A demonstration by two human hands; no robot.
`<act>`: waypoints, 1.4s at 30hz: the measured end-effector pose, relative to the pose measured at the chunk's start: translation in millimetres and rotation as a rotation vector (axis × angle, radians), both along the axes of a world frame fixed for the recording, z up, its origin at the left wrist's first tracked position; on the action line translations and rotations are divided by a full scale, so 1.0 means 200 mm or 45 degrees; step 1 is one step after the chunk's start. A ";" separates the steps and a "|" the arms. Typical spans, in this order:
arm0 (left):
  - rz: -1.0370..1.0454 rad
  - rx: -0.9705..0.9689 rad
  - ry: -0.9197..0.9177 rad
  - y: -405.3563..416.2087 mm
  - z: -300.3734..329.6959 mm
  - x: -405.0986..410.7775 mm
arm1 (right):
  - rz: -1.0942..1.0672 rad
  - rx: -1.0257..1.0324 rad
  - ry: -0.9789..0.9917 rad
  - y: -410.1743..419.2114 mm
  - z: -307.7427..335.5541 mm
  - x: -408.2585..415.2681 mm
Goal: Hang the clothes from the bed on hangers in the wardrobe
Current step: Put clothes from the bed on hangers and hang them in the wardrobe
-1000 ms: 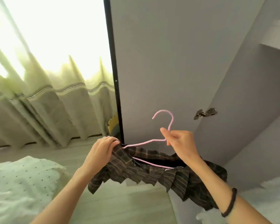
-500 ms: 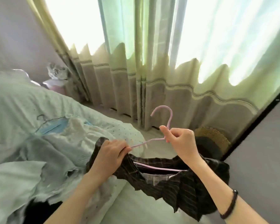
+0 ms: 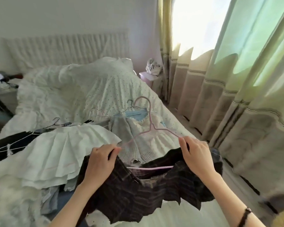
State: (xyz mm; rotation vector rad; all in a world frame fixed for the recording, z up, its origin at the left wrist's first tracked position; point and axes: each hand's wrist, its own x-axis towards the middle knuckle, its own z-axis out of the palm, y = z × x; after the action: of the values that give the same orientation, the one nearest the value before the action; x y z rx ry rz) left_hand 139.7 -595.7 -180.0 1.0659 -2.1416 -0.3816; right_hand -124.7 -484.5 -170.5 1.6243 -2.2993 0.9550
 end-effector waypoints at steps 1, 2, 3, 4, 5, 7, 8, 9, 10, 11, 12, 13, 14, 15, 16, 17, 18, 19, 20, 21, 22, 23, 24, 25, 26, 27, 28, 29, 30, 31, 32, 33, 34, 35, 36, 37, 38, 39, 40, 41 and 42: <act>0.061 0.006 -0.002 0.00 0.00 0.01 | 0.002 0.020 0.035 -0.04 0.00 -0.01; 0.125 0.026 -0.005 -0.01 -0.01 0.01 | 0.006 0.049 0.065 -0.08 -0.01 -0.04; 0.179 0.060 -0.009 -0.01 -0.02 0.01 | 0.012 0.080 0.097 -0.12 -0.02 -0.07; 0.218 0.101 -0.018 -0.01 -0.03 0.01 | 0.033 0.113 0.128 -0.16 -0.04 -0.11; 0.246 0.137 -0.030 -0.01 -0.04 0.00 | 0.066 0.143 0.150 -0.19 -0.06 -0.14; 0.294 0.183 -0.058 -0.01 -0.06 -0.01 | 0.122 0.160 0.202 -0.26 -0.09 -0.19; 0.321 0.195 -0.070 -0.01 -0.06 -0.02 | 0.129 0.142 0.223 -0.29 -0.10 -0.20; 0.353 0.197 -0.080 -0.02 -0.06 -0.02 | 0.132 0.120 0.235 -0.32 -0.10 -0.20; 0.391 0.195 -0.087 -0.04 -0.05 -0.02 | 0.132 0.101 0.239 -0.36 -0.09 -0.21; 0.428 0.193 -0.087 -0.06 -0.03 -0.02 | 0.126 0.080 0.240 -0.41 -0.09 -0.21; 0.461 0.194 -0.084 -0.09 -0.01 -0.03 | 0.113 0.050 0.240 -0.46 -0.07 -0.22; 0.486 0.200 -0.080 -0.13 0.02 -0.04 | 0.097 0.016 0.238 -0.51 -0.05 -0.22; 0.502 0.217 -0.074 -0.18 0.05 -0.05 | 0.086 -0.015 0.231 -0.57 -0.04 -0.23; 0.509 0.240 -0.065 -0.24 0.07 -0.06 | 0.080 -0.038 0.218 -0.63 -0.03 -0.24; 0.511 0.263 -0.060 -0.29 0.09 -0.08 | 0.073 -0.055 0.208 -0.69 -0.02 -0.25; 0.509 0.281 -0.057 -0.35 0.09 -0.09 | 0.066 -0.063 0.204 -0.75 -0.02 -0.26; 0.508 0.292 -0.050 -0.41 0.09 -0.11 | 0.060 -0.065 0.203 -0.81 -0.02 -0.27; 0.505 0.300 -0.040 -0.47 0.09 -0.12 | 0.054 -0.057 0.203 -0.87 -0.03 -0.29; 0.498 0.312 -0.030 -0.55 0.08 -0.14 | 0.049 -0.041 0.202 -0.94 -0.04 -0.30; 0.488 0.335 -0.026 -0.63 0.07 -0.15 | 0.050 -0.021 0.195 -1.02 -0.05 -0.31; 0.474 0.362 -0.030 -0.72 0.05 -0.17 | 0.055 0.001 0.181 -1.10 -0.07 -0.32; 0.458 0.385 -0.044 -0.81 0.03 -0.18 | 0.064 0.027 0.163 -1.18 -0.09 -0.33; 0.444 0.402 -0.070 -0.91 0.01 -0.20 | 0.070 0.061 0.146 -1.27 -0.11 -0.35; 0.433 0.417 -0.105 -1.01 -0.02 -0.21 | 0.072 0.108 0.128 -1.36 -0.14 -0.37; 0.425 0.431 -0.144 -1.12 -0.04 -0.23 | 0.071 0.163 0.110 -1.46 -0.17 -0.39; 0.420 0.451 -0.194 -1.23 -0.08 -0.25 | 0.075 0.226 0.091 -1.56 -0.20 -0.40; 0.415 0.471 -0.253 -1.34 -0.11 -0.27 | 0.082 0.290 0.077 -1.66 -0.23 -0.42; 0.407 0.498 -0.313 -1.45 -0.16 -0.28 | 0.089 0.346 0.068 -1.75 -0.27 -0.44; 0.397 0.527 -0.365 -1.55 -0.22 -0.30 | 0.094 0.393 0.063 -1.85 -0.32 -0.45; 0.386 0.560 -0.406 -1.65 -0.29 -0.32 | 0.099 0.430 0.057 -1.94 -0.37 -0.46; 0.377 0.594 -0.436 -1.73 -0.36 -0.34 | 0.105 0.464 0.054 -2.03 -0.43 -0.47; 0.374 0.628 -0.454 -1.81 -0.43 -0.35 | 0.114 0.500 0.061 -2.11 -0.49 -0.48; 0.374 0.656 -0.467 -1.88 -0.51 -0.36 | 0.121 0.541 0.078 -2.19 -0.54 -0.49; 0.376 0.676 -0.479 -1.95 -0.59 -0.38 | 0.124 0.585 0.096 -2.26 -0.60 -0.50; 0.375 0.680 -0.487 -2.01 -0.65 -0.39 | 0.126 0.615 0.109 -2.32 -0.66 -0.52; 0.375 0.672 -0.491 -2.07 -0.71 -0.40 | 0.124 0.627 0.117 -2.38 -0.71 -0.53; 0.373 0.650 -0.497 -2.13 -0.77 -0.42 | 0.116 0.629 0.127 -2.44 -0.75 -0.55; 0.366 0.628 -0.508 -2.19 -0.82 -0.44 | 0.107 0.629 0.135 -2.50 -0.80 -0.57; 0.359 0.604 -0.518 -2.26 -0.85 -0.47 | 0.095 0.624 0.137 -2.56 -0.84 -0.60; 0.355 0.585 -0.521 -2.32 -0.88 -0.50 | 0.086 0.608 0.128 -2.62 -0.87 -0.63; 0.353 0.564 -0.513 -2.38 -0.91 -0.52 | 0.076 0.587 0.112 -2.67 -0.91 -0.66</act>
State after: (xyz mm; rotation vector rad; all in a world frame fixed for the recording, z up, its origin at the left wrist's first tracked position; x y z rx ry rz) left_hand 34.8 -1072.4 -361.4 1.7973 -2.2598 -0.5626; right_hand -256.3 -1019.3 -351.7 1.8607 -2.5504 0.3625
